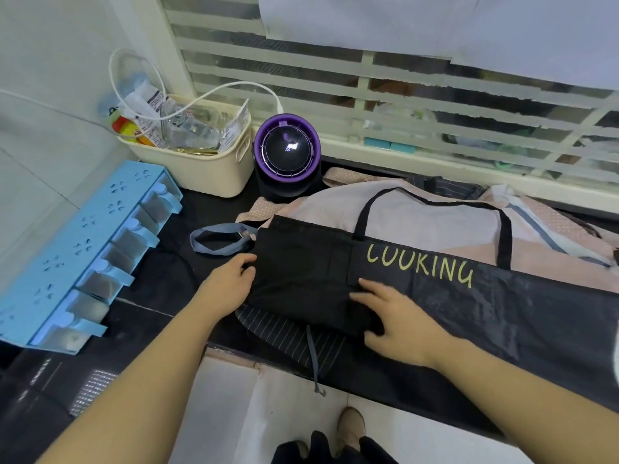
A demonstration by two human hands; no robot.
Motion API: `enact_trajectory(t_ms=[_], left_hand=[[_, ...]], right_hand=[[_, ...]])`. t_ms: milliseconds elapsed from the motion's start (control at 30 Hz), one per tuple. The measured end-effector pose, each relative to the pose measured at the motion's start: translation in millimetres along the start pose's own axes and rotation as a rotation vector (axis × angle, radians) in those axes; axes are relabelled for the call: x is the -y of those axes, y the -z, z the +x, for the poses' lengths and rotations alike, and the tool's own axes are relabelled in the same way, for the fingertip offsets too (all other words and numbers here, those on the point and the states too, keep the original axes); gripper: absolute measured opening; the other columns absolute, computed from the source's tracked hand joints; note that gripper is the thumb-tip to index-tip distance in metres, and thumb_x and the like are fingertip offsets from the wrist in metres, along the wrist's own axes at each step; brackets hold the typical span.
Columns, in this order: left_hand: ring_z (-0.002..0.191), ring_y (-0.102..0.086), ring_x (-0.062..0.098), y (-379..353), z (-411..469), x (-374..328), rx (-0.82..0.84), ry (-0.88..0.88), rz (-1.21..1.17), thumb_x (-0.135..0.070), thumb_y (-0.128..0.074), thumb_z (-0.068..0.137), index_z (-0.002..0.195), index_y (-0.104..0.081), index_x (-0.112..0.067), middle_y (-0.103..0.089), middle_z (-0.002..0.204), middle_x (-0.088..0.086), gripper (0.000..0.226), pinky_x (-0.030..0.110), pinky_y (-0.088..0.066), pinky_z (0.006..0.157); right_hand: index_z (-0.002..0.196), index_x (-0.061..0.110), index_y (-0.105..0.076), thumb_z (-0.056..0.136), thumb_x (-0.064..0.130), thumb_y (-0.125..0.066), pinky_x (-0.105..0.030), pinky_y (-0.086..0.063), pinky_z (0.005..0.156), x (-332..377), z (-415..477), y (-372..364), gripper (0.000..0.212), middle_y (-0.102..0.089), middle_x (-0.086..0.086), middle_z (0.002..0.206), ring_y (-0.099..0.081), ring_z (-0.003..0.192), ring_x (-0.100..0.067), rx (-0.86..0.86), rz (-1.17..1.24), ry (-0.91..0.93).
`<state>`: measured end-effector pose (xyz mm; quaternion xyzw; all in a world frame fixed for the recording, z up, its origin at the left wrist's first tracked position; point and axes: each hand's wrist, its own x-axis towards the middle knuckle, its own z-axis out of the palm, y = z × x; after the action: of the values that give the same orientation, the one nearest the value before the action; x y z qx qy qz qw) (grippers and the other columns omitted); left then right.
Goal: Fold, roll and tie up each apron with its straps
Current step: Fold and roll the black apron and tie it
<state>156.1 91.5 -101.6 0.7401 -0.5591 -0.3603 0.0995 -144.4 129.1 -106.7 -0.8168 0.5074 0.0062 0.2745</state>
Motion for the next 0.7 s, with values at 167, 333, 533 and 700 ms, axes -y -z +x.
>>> enact_trajectory(t_ms=[167,333,533,700], left_hand=[[0.119,-0.051,0.018,-13,15,-25,-0.107,-0.112,-0.049,-0.024,-0.050,0.099,0.135,-0.051,-0.021,-0.054,0.134,0.002,0.036,0.024,-0.037,0.090],[0.115,-0.054,0.022,-25,22,-33,-0.331,-0.205,-0.029,-0.009,-0.050,0.097,0.135,-0.052,-0.017,-0.058,0.129,0.007,0.039,0.029,-0.040,0.092],[0.128,-0.043,0.031,-35,31,-33,-0.423,-0.146,0.283,-0.015,-0.057,0.093,0.142,-0.044,-0.017,-0.038,0.147,0.007,0.051,0.046,-0.036,0.104],[0.130,-0.046,0.035,-77,23,-78,-0.403,-0.491,0.541,-0.020,-0.073,0.077,0.126,-0.060,-0.017,-0.047,0.142,0.013,0.051,0.062,-0.028,0.106]], right_hand=[[0.138,0.013,-0.045,0.087,0.020,-0.059,-0.033,-0.030,0.107,-35,30,35,0.054,-0.045,-0.006,0.141,-0.036,0.129,-0.026,-0.340,-0.023,-0.244],[0.120,0.015,-0.057,0.094,0.027,-0.053,-0.040,-0.036,0.100,-75,54,48,0.029,-0.055,-0.008,0.128,-0.039,0.124,-0.030,-0.205,-0.128,-0.442],[0.092,0.010,-0.060,0.094,0.014,-0.051,-0.044,-0.048,0.085,-93,61,47,0.011,-0.065,-0.013,0.106,-0.055,0.100,-0.035,-0.267,0.043,-0.444],[0.089,0.013,-0.061,0.093,0.016,-0.051,-0.044,-0.047,0.086,-99,65,41,0.011,-0.065,-0.010,0.102,-0.052,0.101,-0.033,-0.295,0.037,-0.423]])
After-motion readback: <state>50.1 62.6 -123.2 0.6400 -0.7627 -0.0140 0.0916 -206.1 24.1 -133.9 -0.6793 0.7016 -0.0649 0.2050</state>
